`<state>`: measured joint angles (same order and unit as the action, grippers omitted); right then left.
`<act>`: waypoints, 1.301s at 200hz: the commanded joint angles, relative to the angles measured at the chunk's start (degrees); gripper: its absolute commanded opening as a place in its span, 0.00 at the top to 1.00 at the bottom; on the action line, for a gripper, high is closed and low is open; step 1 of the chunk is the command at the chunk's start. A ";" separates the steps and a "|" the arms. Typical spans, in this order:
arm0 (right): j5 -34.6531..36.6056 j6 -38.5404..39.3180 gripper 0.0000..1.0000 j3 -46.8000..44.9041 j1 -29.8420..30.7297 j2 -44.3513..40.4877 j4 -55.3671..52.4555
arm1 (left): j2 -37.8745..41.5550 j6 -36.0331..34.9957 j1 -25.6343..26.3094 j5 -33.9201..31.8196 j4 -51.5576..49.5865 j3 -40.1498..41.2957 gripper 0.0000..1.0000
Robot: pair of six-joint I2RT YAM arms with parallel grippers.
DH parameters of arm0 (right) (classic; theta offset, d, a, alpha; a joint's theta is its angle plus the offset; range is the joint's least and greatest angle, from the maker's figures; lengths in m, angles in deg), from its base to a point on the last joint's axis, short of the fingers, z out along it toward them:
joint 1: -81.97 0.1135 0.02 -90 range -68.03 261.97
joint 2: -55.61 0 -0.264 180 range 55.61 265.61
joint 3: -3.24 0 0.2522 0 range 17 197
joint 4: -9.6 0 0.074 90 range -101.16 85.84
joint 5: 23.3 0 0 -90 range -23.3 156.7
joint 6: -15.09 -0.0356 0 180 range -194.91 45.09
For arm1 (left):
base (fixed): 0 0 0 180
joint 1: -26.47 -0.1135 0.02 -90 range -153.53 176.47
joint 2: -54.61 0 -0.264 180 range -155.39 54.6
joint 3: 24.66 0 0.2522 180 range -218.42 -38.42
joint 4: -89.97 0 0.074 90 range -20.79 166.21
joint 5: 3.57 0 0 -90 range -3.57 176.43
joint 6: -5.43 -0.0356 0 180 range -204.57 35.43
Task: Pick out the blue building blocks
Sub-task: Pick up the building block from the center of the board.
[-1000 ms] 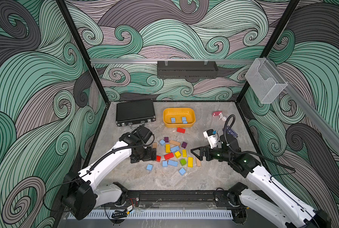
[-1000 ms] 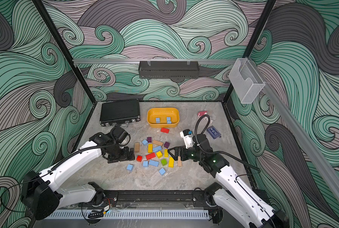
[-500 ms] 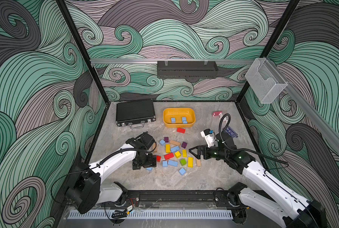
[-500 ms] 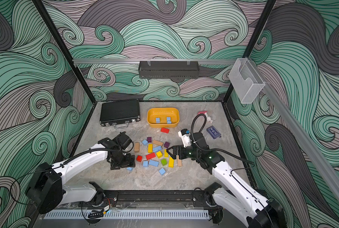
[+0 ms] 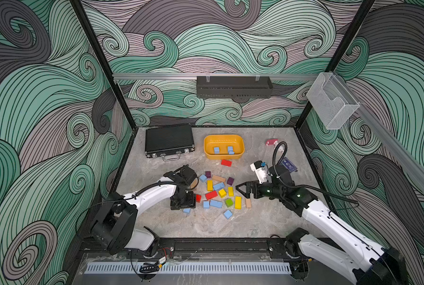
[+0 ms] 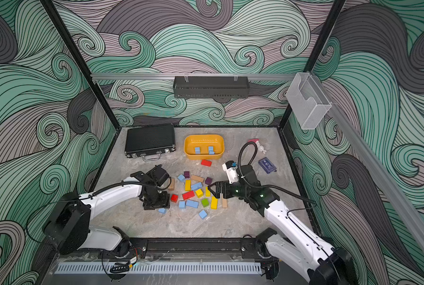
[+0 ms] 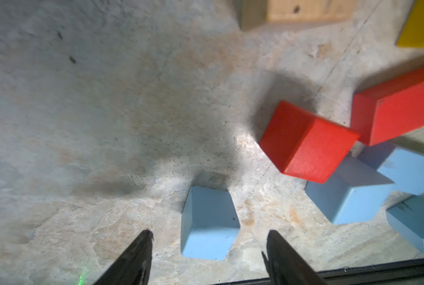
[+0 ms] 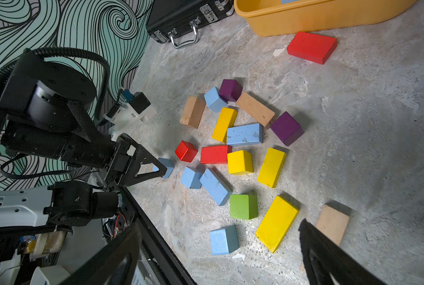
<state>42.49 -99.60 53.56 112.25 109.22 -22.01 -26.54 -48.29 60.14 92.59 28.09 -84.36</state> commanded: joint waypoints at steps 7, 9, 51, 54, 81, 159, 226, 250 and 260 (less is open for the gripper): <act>1.11 0.06 0.00 0.72 0.21 0.67 0.58 | -2.64 -1.79 0.51 -1.68 0.29 -0.60 0.34; 1.12 0.07 0.00 0.76 0.17 0.64 0.54 | -2.86 -1.86 0.52 -1.67 0.30 -0.62 0.34; 1.71 -0.45 0.00 0.31 0.17 0.59 0.82 | -4.70 -2.78 0.61 -2.47 1.16 -0.26 0.38; 1.82 -0.41 0.00 0.37 0.21 0.63 0.80 | -4.85 -2.85 0.61 -2.46 1.31 -0.29 0.39; 1.88 -0.30 0.00 0.45 0.21 1.01 0.60 | -6.70 -3.61 0.65 -1.56 0.99 -1.17 0.47; 1.78 0.51 0.00 1.30 0.19 1.63 -0.32 | -7.81 -3.74 0.87 -1.59 -0.03 -0.76 0.58; 2.25 -0.60 0.00 1.09 0.20 1.41 0.44 | -5.96 -3.53 0.87 -3.20 -0.40 -1.88 0.75; 2.56 -1.08 0.00 1.86 0.14 2.36 1.37 | -5.80 -3.56 0.87 -3.52 -1.26 -3.66 0.80; 2.61 -1.41 0.00 2.13 0.13 3.14 2.10 | -5.59 -3.71 0.87 -3.92 -1.41 -4.44 0.84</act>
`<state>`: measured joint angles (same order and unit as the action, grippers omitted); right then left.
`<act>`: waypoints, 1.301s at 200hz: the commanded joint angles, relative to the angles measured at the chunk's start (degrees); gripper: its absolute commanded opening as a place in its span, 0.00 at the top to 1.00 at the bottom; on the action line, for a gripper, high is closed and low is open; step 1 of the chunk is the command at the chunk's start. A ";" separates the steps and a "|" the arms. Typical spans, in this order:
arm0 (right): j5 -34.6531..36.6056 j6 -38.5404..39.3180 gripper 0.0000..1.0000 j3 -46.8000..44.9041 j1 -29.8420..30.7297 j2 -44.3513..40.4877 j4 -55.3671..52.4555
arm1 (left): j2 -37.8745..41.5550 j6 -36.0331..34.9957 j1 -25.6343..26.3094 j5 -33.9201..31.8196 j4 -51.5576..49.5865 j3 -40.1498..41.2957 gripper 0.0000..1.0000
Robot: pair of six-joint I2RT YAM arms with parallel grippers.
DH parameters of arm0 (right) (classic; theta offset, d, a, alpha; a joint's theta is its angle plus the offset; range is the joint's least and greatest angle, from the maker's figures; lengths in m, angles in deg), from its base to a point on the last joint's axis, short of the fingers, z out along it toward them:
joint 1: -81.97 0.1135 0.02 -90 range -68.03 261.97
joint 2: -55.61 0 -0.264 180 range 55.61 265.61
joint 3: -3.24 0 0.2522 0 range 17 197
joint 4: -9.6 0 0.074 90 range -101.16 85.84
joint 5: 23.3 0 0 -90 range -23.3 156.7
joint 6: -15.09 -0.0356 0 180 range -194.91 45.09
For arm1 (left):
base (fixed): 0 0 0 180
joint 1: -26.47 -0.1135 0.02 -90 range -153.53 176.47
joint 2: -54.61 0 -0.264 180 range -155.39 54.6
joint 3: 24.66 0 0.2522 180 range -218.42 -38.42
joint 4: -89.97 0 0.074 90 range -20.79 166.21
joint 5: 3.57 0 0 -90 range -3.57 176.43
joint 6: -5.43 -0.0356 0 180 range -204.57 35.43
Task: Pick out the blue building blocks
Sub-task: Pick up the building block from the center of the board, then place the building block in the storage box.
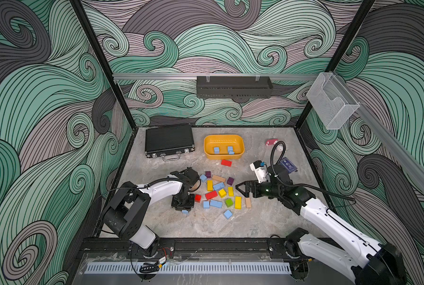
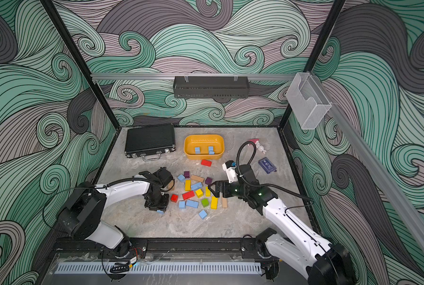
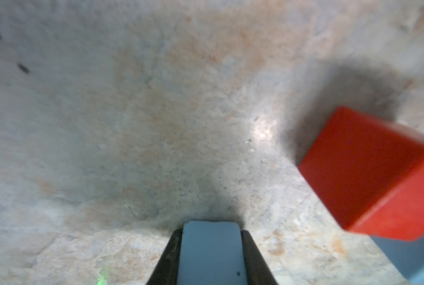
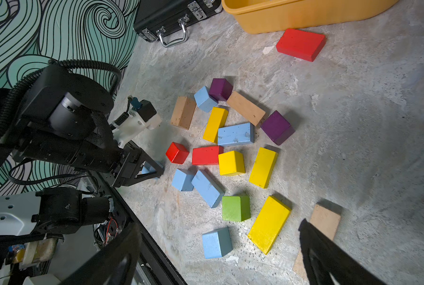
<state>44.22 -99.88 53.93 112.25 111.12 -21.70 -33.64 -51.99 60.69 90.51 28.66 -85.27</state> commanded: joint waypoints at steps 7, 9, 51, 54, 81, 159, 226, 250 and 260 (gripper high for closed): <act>0.57 -1.05 0.00 2.31 0.13 1.88 1.68 | 1.73 -0.13 0.32 -2.08 -2.06 -3.97 0.86; 0.48 -0.98 0.00 2.48 0.15 2.13 1.60 | 1.78 -0.14 0.32 -2.15 -2.10 -4.13 0.87; 0.77 -0.84 0.00 4.97 0.13 3.04 0.97 | 3.23 -1.18 0.32 -3.98 -4.49 -8.44 0.92; 0.85 -0.86 0.00 5.04 0.12 2.96 0.89 | 3.32 -1.34 0.32 -4.21 -4.62 -8.73 0.92; 1.30 -0.44 0.00 6.26 0.11 3.24 -0.79 | 4.17 -2.40 0.26 -5.92 -6.69 -11.69 1.00; 3.51 -0.15 0.00 9.54 -0.82 3.02 -6.27 | 5.19 -6.34 0.15 -8.62 -9.02 -21.35 1.00; 9.53 1.16 0.00 11.26 -2.99 1.89 -8.63 | 0.74 -13.17 -0.03 -11.66 -8.67 -35.48 1.00; 11.13 1.70 0.00 11.72 -3.45 1.80 -7.82 | -1.99 -14.27 -0.13 -11.95 -7.36 -39.68 1.00; 11.69 2.17 0.01 12.00 -3.63 1.82 -7.37 | -3.07 -14.34 -0.20 -11.77 -6.76 -41.18 1.00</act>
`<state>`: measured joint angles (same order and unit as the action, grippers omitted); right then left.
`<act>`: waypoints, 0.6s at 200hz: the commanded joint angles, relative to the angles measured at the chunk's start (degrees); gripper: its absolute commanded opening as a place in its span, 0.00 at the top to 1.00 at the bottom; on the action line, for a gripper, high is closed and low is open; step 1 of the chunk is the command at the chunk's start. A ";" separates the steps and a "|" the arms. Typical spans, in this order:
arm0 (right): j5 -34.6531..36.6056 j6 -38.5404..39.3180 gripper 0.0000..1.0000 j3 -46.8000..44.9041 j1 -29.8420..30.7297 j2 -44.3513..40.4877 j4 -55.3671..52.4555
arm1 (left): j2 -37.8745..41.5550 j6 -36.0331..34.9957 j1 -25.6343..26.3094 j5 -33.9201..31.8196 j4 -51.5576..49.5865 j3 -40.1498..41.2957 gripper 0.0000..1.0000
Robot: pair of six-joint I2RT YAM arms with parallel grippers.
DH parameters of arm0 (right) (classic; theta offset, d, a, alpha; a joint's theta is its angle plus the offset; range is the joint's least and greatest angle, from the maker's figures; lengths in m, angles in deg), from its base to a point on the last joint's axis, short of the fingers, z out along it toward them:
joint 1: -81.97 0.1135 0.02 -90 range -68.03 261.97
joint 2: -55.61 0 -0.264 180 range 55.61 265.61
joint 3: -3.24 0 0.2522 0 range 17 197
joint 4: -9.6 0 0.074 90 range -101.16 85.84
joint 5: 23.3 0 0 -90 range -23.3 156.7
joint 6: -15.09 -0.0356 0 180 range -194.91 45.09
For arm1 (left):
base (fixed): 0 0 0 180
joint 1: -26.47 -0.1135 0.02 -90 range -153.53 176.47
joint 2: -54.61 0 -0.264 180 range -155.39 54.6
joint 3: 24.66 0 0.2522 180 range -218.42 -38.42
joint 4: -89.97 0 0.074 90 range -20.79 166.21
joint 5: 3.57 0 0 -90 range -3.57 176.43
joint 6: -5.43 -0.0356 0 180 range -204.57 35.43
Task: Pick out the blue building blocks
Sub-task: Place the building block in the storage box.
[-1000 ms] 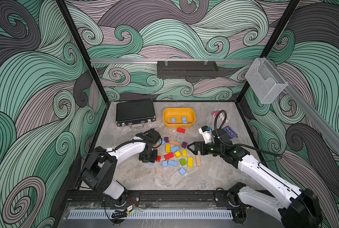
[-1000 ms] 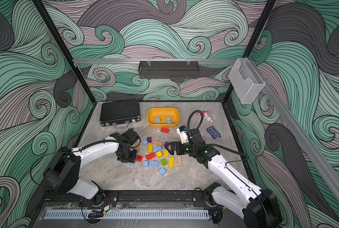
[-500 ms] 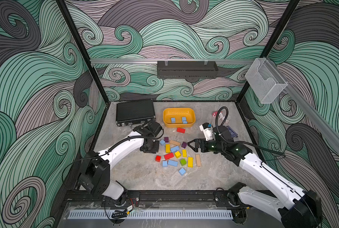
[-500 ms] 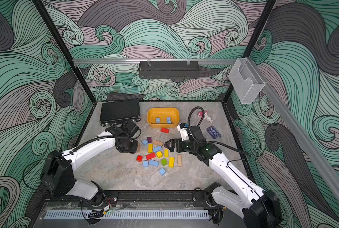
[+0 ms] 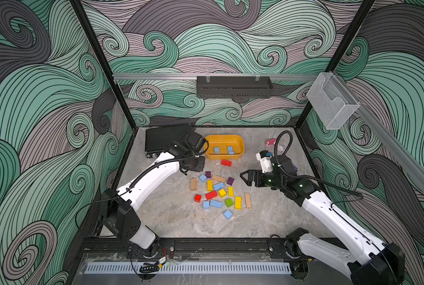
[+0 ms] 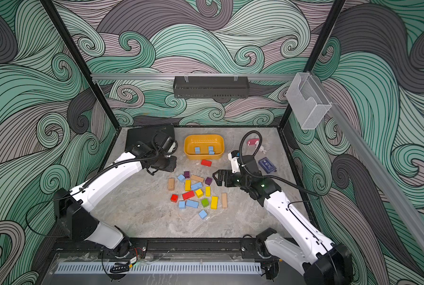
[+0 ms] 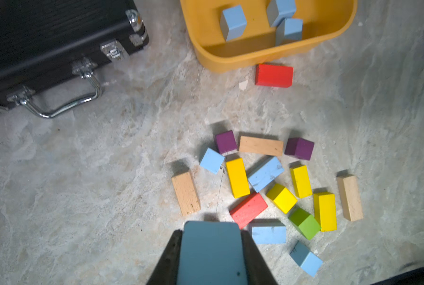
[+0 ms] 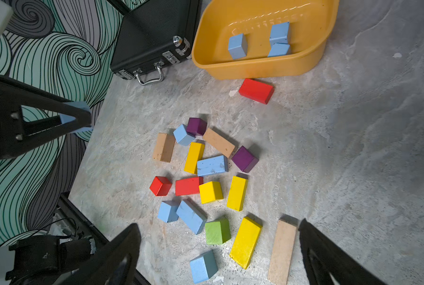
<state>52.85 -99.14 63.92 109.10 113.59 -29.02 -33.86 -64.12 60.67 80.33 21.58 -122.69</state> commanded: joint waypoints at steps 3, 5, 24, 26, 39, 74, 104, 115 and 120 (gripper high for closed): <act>3.29 1.58 0.00 2.10 -0.55 -0.71 0.03 | -3.25 -2.25 -0.18 -1.54 0.58 -4.07 1.00; 3.47 1.74 0.01 2.19 -0.51 -0.68 0.13 | -3.43 -2.25 -0.14 -1.43 0.75 -4.33 1.00; 5.36 2.80 0.01 2.74 -0.81 -0.64 0.32 | -5.51 -2.40 -0.23 -0.38 2.98 -6.16 1.00; 5.57 2.85 0.01 2.76 -0.87 -0.60 0.38 | -5.63 -2.47 -0.19 -0.28 3.24 -6.28 1.00; 6.55 3.21 0.00 2.86 -1.19 -0.52 0.75 | -6.99 -2.84 -0.27 0.22 5.19 -7.25 1.00; 6.78 3.25 0.00 2.63 -2.76 0.52 2.85 | -10.85 -4.61 -0.27 1.36 9.54 -10.22 1.00; 5.37 2.42 0.00 2.82 -4.70 2.46 5.61 | -14.48 -5.60 -0.33 1.80 11.99 -13.14 1.00; 4.73 2.51 0.00 3.24 -5.51 3.49 6.44 | -15.93 -6.25 -0.35 1.80 13.20 -14.04 1.00; 4.58 2.63 0.00 3.45 -5.78 3.94 6.49 | -16.61 -6.55 -0.36 1.87 13.62 -14.56 1.00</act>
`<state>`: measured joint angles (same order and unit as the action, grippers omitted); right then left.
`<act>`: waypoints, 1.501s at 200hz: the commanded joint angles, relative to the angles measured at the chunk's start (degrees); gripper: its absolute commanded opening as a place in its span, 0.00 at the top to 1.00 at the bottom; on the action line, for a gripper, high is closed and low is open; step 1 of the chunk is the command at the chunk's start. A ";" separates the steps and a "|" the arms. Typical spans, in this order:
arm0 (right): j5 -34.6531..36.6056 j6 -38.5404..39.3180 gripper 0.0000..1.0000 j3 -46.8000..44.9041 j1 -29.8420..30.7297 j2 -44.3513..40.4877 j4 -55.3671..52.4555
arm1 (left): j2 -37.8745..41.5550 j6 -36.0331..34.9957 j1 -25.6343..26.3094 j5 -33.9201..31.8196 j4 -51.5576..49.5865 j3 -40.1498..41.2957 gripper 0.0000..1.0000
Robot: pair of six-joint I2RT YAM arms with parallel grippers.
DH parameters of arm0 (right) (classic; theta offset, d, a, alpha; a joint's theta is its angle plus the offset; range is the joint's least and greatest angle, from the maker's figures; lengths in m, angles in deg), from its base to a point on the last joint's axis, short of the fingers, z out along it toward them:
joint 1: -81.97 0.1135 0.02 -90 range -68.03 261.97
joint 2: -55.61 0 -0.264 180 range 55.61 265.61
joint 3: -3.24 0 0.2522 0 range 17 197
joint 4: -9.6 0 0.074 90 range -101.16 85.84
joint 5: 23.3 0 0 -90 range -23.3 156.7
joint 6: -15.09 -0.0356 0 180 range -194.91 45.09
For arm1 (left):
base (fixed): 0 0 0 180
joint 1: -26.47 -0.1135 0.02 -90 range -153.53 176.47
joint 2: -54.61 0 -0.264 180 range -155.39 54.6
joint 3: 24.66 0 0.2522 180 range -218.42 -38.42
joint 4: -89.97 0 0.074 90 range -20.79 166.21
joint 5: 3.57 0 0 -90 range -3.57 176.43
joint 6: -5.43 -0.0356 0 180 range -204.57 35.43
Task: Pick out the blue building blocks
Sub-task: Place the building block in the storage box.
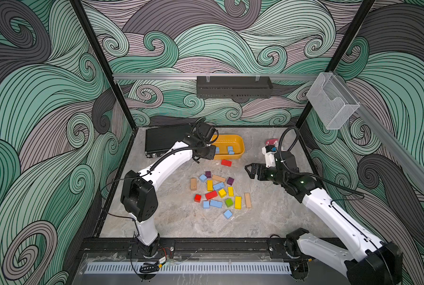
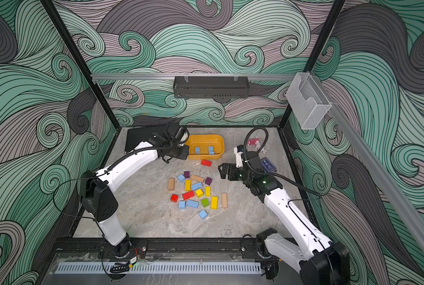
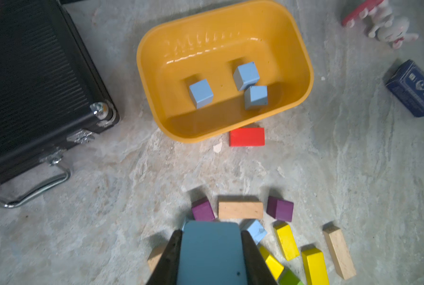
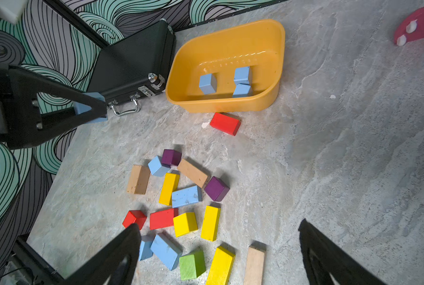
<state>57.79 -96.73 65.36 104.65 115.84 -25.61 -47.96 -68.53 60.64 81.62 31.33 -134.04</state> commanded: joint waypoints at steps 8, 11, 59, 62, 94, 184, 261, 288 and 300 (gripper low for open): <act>-0.42 0.44 0.00 2.55 -1.77 2.48 3.08 | -3.76 -2.67 -0.38 0.68 4.57 -4.07 1.00; -0.48 0.46 0.00 2.69 -1.94 2.74 3.08 | -4.18 -2.83 -0.42 0.73 4.69 -4.45 1.00; -1.35 0.82 0.00 4.20 -3.68 6.43 3.95 | -12.59 -5.12 -1.02 2.66 6.57 -11.99 1.00; -1.34 0.91 0.00 4.28 -3.77 6.67 4.08 | -13.23 -5.26 -1.04 2.78 6.78 -12.37 1.00; -1.81 1.27 0.00 4.97 -4.64 8.87 4.91 | -19.67 -6.36 -2.12 4.93 7.29 -18.35 1.00; -3.65 0.83 0.00 5.61 -6.20 13.85 8.39 | -32.69 -6.21 -5.43 12.01 7.74 -29.49 1.00; -4.89 1.37 0.00 6.55 -7.17 16.11 9.31 | -39.09 -5.40 -5.78 20.02 11.66 -33.43 0.96; -5.03 1.52 0.00 6.74 -7.47 16.40 9.36 | -41.65 -5.45 -5.87 20.11 10.44 -36.35 0.93; -4.99 1.62 0.00 6.67 -7.62 16.41 9.30 | -42.52 -5.49 -5.94 20.12 9.91 -36.98 0.90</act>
<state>53.31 -96.12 70.74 97.56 131.84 -17.11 -88.44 -74.04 54.94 100.15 41.38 -167.74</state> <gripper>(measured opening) 0.995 0.315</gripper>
